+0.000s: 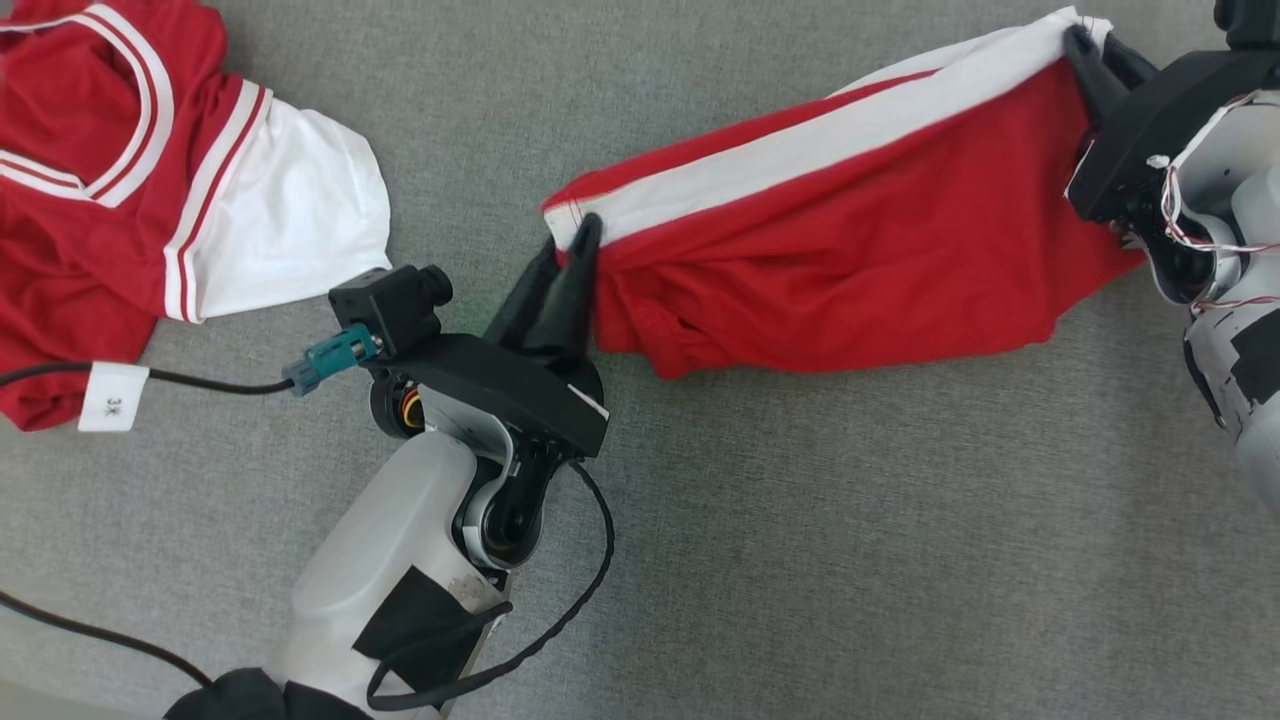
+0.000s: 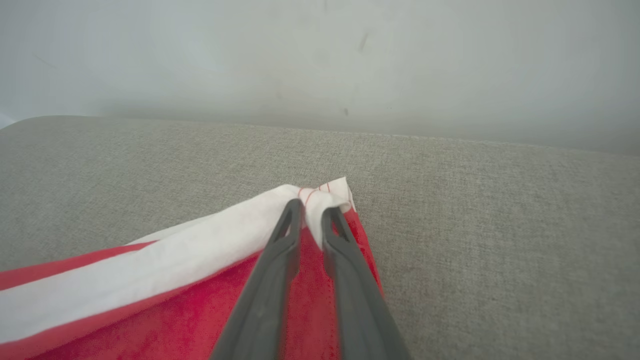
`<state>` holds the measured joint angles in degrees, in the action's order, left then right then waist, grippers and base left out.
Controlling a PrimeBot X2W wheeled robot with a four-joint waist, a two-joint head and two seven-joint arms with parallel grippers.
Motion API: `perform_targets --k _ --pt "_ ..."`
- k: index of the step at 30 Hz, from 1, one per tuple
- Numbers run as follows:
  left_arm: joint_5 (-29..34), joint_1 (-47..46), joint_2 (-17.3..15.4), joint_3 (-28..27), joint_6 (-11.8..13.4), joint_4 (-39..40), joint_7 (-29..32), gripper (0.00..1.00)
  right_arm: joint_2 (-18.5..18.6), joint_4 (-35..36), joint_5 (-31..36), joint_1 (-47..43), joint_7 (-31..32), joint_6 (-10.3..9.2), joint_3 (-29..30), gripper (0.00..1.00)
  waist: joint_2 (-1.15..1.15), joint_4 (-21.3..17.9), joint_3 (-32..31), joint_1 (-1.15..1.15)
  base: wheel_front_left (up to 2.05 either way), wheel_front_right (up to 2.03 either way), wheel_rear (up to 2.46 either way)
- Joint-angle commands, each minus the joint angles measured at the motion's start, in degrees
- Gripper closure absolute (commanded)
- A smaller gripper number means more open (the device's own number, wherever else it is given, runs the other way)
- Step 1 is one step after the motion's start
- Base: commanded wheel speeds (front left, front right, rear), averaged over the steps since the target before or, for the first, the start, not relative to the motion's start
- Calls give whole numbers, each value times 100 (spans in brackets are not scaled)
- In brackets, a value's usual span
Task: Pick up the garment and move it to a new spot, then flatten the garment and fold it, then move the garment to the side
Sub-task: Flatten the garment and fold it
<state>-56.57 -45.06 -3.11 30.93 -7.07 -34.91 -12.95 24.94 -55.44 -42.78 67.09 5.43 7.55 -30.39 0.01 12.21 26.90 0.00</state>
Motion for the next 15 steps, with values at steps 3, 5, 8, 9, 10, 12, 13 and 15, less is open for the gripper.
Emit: perform_targets --k 3,5,8,9,10,12,13,15 --pt "86 98 -31 22 -22 -109 -95 0 27 -45 -171 -50 -165 -13 -108 0 -1 -120 -214 0 0 0 0" --pt "200 243 -77 36 -26 -132 -150 0 70 -56 -298 -195 -242 -13 -193 0 -1 -153 -334 0 0 0 0" --pt "362 454 -144 -40 -27 -43 -211 0 153 -54 -486 -380 -430 -13 -276 0 -1 -178 -548 0 0 0 0" --pt "445 552 -177 -86 -13 9 -215 0 164 -41 -555 -460 -494 -13 -303 0 -1 -187 -619 0 0 0 0" --pt "528 661 -216 -152 23 73 -221 0 181 -27 -621 -557 -562 -13 -330 0 -1 -195 -694 0 0 0 0" --pt "769 894 -277 -410 95 362 -229 0 225 8 -730 -757 -663 -13 -409 0 -1 -211 -826 0 0 0 0" --pt "919 1051 -281 -590 126 541 -230 0 241 22 -791 -860 -715 -13 -454 0 -1 -220 -886 0 0 0 0" --pt "1376 1402 -329 -862 205 934 -221 0 277 44 -913 -1068 -816 -13 -525 0 -1 -230 -1006 0 0 0 0"
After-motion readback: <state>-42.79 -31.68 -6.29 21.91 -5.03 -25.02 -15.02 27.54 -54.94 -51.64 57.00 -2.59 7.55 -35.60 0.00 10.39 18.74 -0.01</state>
